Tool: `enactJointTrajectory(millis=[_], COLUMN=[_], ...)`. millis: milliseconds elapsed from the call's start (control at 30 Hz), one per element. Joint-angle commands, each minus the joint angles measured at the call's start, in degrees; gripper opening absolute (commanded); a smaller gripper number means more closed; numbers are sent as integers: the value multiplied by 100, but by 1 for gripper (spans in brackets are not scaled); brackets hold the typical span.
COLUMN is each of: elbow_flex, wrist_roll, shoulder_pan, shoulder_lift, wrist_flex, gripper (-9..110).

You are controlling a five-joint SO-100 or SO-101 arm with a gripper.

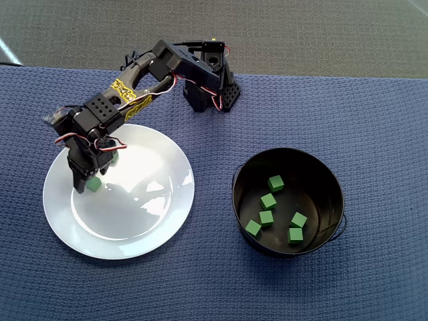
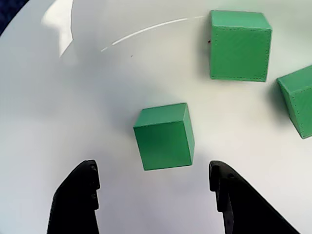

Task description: Pick up the green cubes from the white plate and place them in the black recipient

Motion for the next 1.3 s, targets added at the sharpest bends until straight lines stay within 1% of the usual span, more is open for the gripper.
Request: enactJointTrajectory(millis=[0, 167, 300, 467, 567, 700, 867, 1033, 1167, 1267], elbow_flex=[-290, -343, -299, -598, -765, -747, -738, -439, 264, 580], wrist_roll=[-694, -809, -870, -923, -932, -923, -747, -457, -220, 79], shoulder_pan=[-97, -44, 9, 79, 105, 105, 141, 202, 114, -158], shoulder_lift=[53, -53, -193, -439, -606, -598, -527, 387, 1415, 2039], wrist_flex=[0, -70, -343, -325, -325, -352, -325, 185, 185, 246], gripper=[22, 20, 19, 19, 16, 1, 0, 0, 0, 0])
